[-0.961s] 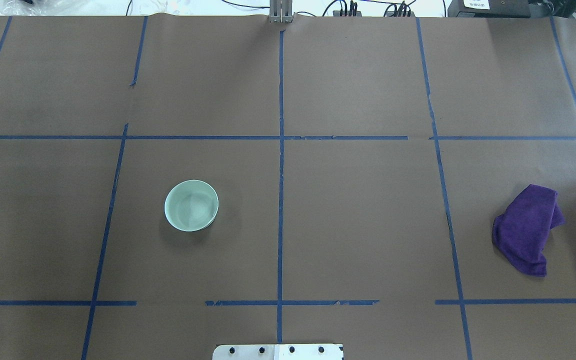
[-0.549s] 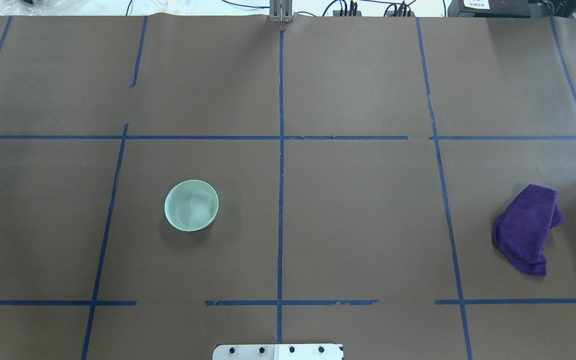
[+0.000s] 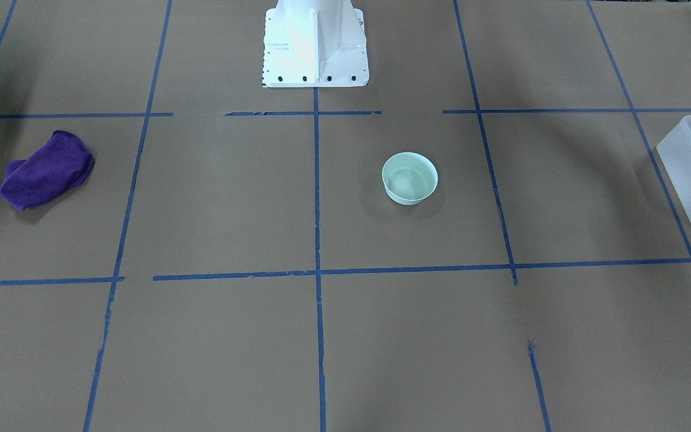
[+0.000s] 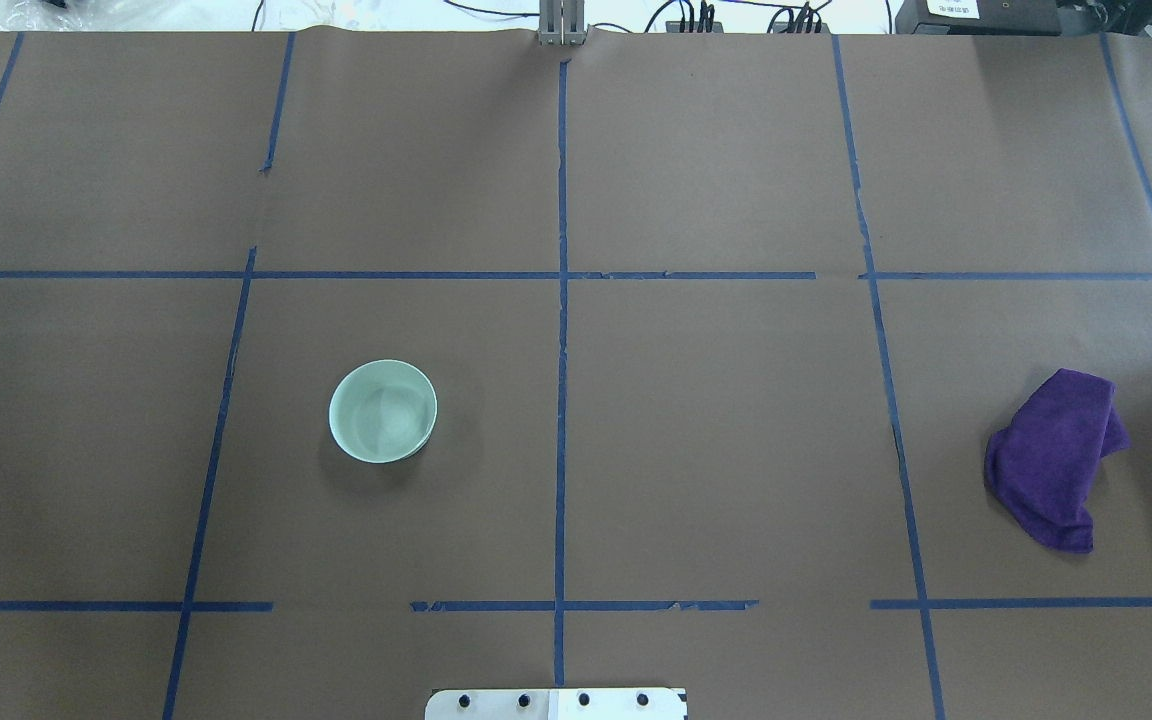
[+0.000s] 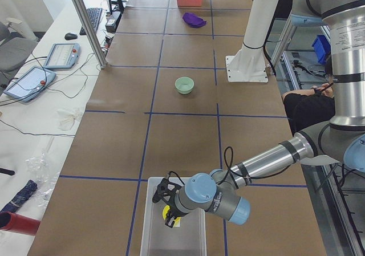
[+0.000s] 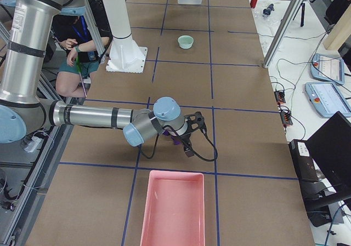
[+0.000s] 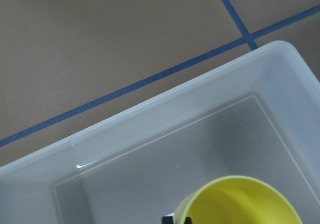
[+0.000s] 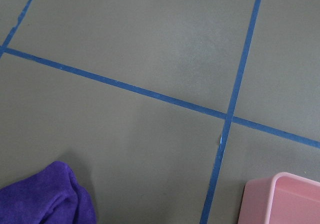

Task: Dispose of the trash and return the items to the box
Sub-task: 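Reach the left gripper to the pale green bowl and grasp its rim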

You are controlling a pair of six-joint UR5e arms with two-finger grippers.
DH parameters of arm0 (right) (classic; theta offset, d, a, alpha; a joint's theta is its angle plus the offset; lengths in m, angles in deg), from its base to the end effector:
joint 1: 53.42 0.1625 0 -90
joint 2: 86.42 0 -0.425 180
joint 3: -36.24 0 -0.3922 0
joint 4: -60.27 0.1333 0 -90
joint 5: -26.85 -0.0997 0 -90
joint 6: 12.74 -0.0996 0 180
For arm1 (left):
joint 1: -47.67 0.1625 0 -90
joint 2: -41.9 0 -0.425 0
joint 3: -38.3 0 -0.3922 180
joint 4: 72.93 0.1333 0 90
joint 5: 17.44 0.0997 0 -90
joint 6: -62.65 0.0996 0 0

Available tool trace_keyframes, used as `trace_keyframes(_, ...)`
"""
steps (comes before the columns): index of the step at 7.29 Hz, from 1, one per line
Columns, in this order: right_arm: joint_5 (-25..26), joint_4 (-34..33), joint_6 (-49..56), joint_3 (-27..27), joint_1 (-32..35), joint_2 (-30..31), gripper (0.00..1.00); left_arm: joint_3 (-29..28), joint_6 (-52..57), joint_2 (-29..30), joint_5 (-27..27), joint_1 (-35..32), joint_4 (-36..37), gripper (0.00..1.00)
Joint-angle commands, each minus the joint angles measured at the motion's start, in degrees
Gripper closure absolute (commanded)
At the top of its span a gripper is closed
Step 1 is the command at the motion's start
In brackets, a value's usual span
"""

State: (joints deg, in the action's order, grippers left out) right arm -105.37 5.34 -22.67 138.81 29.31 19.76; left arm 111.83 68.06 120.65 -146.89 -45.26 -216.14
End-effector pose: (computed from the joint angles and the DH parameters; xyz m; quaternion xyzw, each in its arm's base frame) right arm 0.0157 -0.4017 0.6062 0.1982 -0.3806 -0.0768 0.9000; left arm -0.0897 -0.3833 0.7883 0.2311 0.3132 0.0943 0.9163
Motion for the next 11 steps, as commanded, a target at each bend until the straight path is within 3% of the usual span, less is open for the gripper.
trace_keyframes(1, 0.1, 0.0, 0.0, 0.0, 0.0, 0.0, 0.0, 2.4, -2.0, 0.3, 0.4, 0.2, -0.9, 0.0)
trace_keyframes(3, 0.1, 0.0, 0.0, 0.0, 0.1, 0.0, 0.0, 14.5, -9.3, 0.4, 0.0, 0.7, 6.8, 0.0)
trace_keyframes(5, 0.0, -0.1, 0.0, -0.2, 0.0, 0.0, 0.0, 25.8, -19.9, 2.6, 0.3, 9.6, 14.3, 0.0)
trace_keyframes(8, 0.1, -0.1, -1.4, -0.3, 0.0, -0.2, 0.0, 31.9, -48.9, 9.7, 6.8, 30.8, 14.5, 0.0)
trace_keyframes(9, 0.1, -0.1, -1.4, -0.3, 0.0, -0.2, 0.0, 32.7, -60.7, 12.5, 11.6, 39.8, 15.1, 0.0)
trace_keyframes(10, 0.1, -0.1, -1.4, -0.4, 0.0, -0.2, 0.0, 32.6, -70.9, 18.9, 17.2, 47.8, 21.7, 0.01)
trace_keyframes(11, 0.1, -0.1, -1.4, -0.4, 0.0, -0.2, 0.0, 31.6, -78.4, 27.8, 22.2, 54.7, 32.6, 0.11)
